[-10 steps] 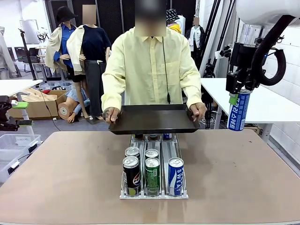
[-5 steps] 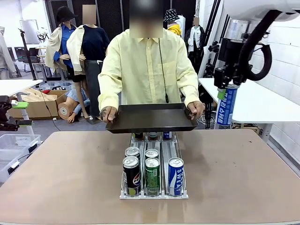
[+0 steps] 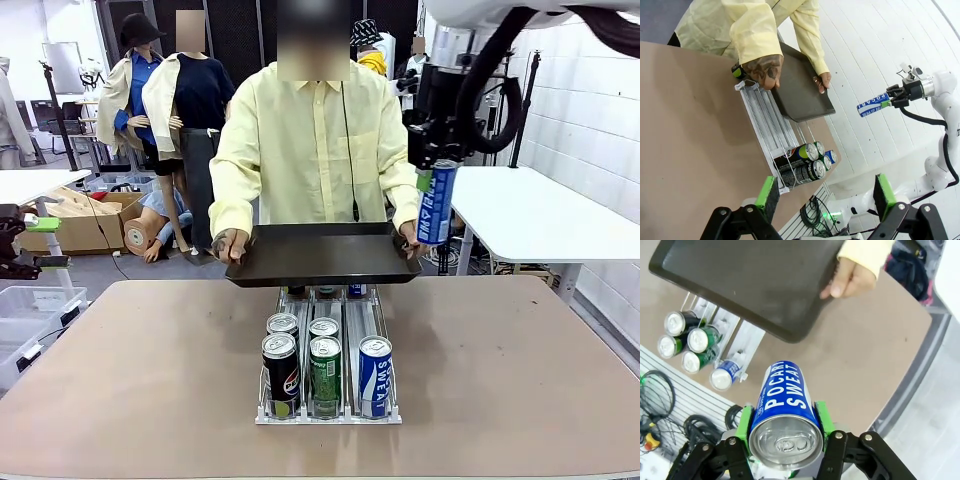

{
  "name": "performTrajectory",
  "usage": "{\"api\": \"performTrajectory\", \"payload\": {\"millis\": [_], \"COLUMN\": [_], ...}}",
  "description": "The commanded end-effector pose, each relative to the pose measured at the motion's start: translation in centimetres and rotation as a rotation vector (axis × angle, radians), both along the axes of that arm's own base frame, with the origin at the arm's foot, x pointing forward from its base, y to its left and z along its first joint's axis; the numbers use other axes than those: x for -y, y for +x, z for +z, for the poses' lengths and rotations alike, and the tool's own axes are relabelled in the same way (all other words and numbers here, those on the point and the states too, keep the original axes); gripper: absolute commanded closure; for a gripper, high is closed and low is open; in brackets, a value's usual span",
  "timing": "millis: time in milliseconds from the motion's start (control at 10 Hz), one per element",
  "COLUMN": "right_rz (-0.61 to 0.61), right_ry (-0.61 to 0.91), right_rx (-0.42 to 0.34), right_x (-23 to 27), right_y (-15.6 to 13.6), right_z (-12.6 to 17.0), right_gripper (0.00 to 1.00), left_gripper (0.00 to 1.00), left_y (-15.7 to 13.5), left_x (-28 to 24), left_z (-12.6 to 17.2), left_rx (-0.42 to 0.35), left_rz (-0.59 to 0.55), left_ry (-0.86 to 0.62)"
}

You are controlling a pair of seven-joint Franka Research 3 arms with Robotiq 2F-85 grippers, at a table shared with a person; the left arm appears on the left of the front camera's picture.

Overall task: Retrieve and hand over the desired beverage to the person.
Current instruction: Place the picked can on the Handle tray extended by the person.

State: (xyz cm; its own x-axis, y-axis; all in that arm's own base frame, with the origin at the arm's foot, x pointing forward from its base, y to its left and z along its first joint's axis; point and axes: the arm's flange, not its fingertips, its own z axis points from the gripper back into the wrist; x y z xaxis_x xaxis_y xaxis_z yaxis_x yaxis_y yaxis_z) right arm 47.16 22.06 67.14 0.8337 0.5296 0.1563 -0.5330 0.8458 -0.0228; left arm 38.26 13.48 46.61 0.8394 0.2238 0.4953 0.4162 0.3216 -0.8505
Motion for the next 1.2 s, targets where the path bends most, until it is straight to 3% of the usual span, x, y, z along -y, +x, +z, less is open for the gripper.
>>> {"api": "performTrajectory", "payload": {"millis": [0, 300, 1100], "right_rz": [-0.010, 0.001, 0.029], "right_ry": [-0.028, -0.019, -0.025], "right_rx": [0.009, 0.018, 0.003], "right_x": [-2.5, -5.9, -10.2], "right_y": [2.0, 4.3, 9.0], "right_z": [0.0, -2.9, -6.6], "right_gripper": [1.00, 1.00, 1.00], "left_gripper": [0.00, 0.00, 0.00], "left_y": [-0.1, -0.1, -0.1], "left_x": [0.0, 0.0, 0.0], "left_z": [0.1, 0.1, 0.1], "left_rx": [0.004, 0.004, 0.004], "left_rz": [0.005, 0.005, 0.005], "left_ry": [-0.019, -0.019, -0.019]}}
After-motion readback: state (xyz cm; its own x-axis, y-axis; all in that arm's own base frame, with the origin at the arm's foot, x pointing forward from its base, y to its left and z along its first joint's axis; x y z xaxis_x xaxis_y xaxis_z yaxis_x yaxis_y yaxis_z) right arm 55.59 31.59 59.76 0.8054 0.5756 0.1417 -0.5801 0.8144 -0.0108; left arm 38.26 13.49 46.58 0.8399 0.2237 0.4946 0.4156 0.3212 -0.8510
